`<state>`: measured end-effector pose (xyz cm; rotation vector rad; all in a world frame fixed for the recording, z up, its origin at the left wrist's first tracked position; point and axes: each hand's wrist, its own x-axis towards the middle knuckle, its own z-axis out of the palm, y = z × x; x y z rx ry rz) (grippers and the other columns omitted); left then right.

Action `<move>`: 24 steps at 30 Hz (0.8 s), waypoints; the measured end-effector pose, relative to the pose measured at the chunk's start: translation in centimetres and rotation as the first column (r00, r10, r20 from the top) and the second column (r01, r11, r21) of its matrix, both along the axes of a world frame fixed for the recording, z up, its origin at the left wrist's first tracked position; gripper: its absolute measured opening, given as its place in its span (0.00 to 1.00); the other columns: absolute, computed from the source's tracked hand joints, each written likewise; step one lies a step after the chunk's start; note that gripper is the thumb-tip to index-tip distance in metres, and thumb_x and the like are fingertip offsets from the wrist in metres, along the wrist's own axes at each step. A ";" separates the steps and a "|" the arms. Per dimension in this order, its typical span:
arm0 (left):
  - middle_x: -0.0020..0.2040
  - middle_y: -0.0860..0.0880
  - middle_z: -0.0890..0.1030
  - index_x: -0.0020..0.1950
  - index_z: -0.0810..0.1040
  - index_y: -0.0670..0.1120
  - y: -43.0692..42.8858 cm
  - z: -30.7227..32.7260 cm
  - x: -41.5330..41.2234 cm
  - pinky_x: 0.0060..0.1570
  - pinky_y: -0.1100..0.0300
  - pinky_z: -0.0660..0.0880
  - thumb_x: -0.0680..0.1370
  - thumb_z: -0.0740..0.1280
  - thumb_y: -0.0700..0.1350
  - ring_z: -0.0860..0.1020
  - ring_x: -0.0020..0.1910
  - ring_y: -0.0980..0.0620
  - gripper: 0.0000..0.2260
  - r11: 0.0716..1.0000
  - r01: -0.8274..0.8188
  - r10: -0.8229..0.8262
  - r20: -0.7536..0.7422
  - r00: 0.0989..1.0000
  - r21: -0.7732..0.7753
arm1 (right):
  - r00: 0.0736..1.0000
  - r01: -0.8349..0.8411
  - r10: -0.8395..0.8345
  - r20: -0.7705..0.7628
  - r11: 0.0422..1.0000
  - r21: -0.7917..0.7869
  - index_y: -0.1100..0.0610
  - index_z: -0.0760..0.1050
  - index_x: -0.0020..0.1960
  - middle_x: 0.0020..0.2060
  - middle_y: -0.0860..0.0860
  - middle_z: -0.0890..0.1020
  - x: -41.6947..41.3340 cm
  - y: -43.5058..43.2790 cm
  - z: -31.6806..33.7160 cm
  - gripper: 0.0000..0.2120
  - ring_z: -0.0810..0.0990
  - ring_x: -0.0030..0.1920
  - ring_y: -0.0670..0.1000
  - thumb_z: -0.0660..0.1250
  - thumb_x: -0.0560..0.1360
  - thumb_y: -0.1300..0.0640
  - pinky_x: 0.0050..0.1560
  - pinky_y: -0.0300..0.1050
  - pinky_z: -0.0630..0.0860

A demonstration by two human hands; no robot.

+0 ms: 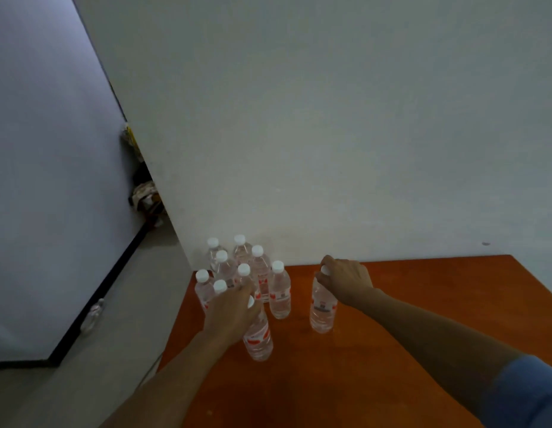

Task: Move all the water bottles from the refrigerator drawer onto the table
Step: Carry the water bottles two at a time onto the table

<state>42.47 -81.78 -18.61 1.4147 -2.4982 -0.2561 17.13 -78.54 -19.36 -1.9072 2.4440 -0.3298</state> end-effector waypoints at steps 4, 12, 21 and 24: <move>0.49 0.53 0.80 0.53 0.73 0.51 -2.7 -1.4 -1.0 0.40 0.62 0.76 0.80 0.61 0.52 0.77 0.41 0.58 0.07 0.999 -0.010 0.010 0.005 1.000 0.037 | 0.999 -0.051 0.050 0.020 0.999 0.014 0.51 0.72 0.59 0.49 0.51 0.83 -1.1 -5.2 -1.8 0.16 0.81 0.45 0.51 0.57 0.80 0.42 0.43 0.45 0.79; 0.56 0.52 0.77 0.60 0.71 0.50 -7.3 -3.0 -2.8 0.46 0.59 0.74 0.80 0.59 0.55 0.76 0.51 0.53 0.13 0.997 -0.002 -0.008 0.132 0.991 0.072 | 0.986 -0.125 0.118 0.121 0.991 0.054 0.49 0.70 0.61 0.54 0.51 0.80 -1.4 -12.8 -4.5 0.16 0.80 0.51 0.53 0.60 0.78 0.41 0.49 0.47 0.77; 0.59 0.54 0.76 0.65 0.69 0.52 -9.2 -5.4 -2.5 0.51 0.60 0.75 0.80 0.60 0.55 0.77 0.54 0.55 0.15 0.987 0.015 -0.033 0.110 0.993 0.163 | 0.965 -0.174 0.146 0.216 0.978 0.115 0.50 0.71 0.62 0.55 0.51 0.79 -0.4 -16.5 -5.9 0.18 0.78 0.52 0.53 0.62 0.77 0.41 0.47 0.45 0.70; 0.58 0.55 0.76 0.60 0.71 0.52 -10.0 -5.5 -2.1 0.50 0.61 0.75 0.79 0.61 0.55 0.77 0.53 0.55 0.13 0.984 0.010 -0.027 0.094 0.995 0.176 | 0.956 -0.160 0.117 0.270 0.976 0.145 0.51 0.71 0.62 0.55 0.51 0.78 -0.2 -16.7 -5.6 0.20 0.77 0.53 0.53 0.62 0.77 0.40 0.47 0.45 0.70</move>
